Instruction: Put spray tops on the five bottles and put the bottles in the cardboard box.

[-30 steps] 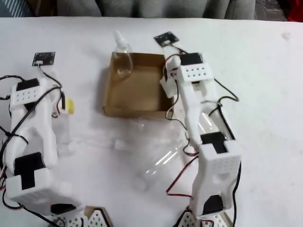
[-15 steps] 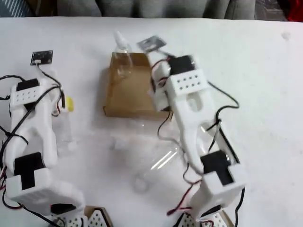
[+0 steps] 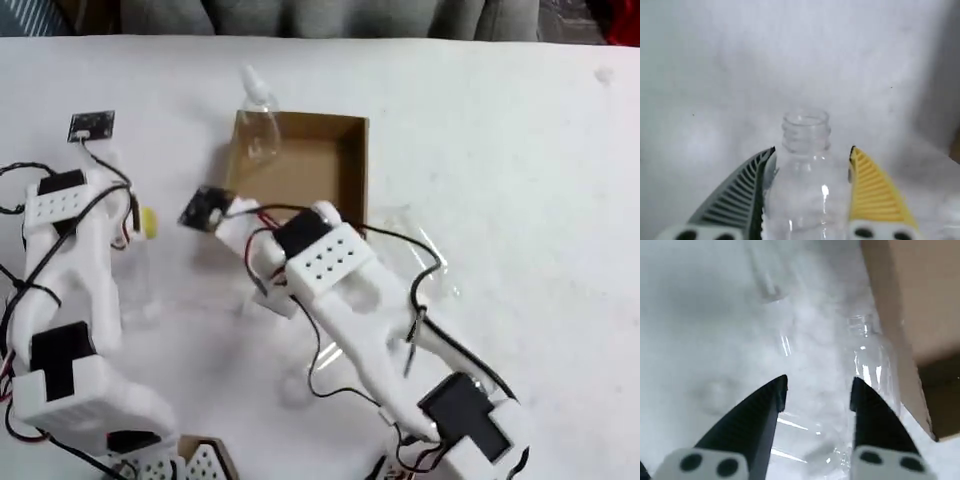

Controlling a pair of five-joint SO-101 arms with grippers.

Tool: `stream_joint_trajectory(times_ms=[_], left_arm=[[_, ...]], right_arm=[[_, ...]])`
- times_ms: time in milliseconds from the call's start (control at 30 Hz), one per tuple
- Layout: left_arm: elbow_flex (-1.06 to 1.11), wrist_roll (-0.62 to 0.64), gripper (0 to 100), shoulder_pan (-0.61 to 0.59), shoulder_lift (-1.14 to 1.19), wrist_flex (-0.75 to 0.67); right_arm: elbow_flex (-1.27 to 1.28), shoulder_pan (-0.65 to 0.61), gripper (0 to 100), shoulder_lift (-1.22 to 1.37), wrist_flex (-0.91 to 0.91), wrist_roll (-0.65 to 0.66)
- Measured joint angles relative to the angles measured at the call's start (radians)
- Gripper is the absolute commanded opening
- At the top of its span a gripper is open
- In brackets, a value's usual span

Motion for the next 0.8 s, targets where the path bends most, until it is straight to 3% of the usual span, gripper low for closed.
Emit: stream_joint_trajectory(times_ms=[167, 300, 433, 800], left_arm=[[0.000, 0.000, 2, -0.002, 0.000, 0.000], [0.000, 0.000, 2, -0.002, 0.000, 0.000], [0.000, 0.000, 2, -0.003, 0.000, 0.000], [0.000, 0.000, 2, -0.006, 0.000, 0.000]], right_arm=[[0.106, -0.040, 15.9, 0.000, -0.083, 0.158], [0.190, -0.103, 20.0, 0.000, -0.155, 0.241], [0.264, -0.101, 23.8, 0.000, -0.276, 0.256], [0.336, -0.121, 22.7, 0.021, -0.459, 0.259]])
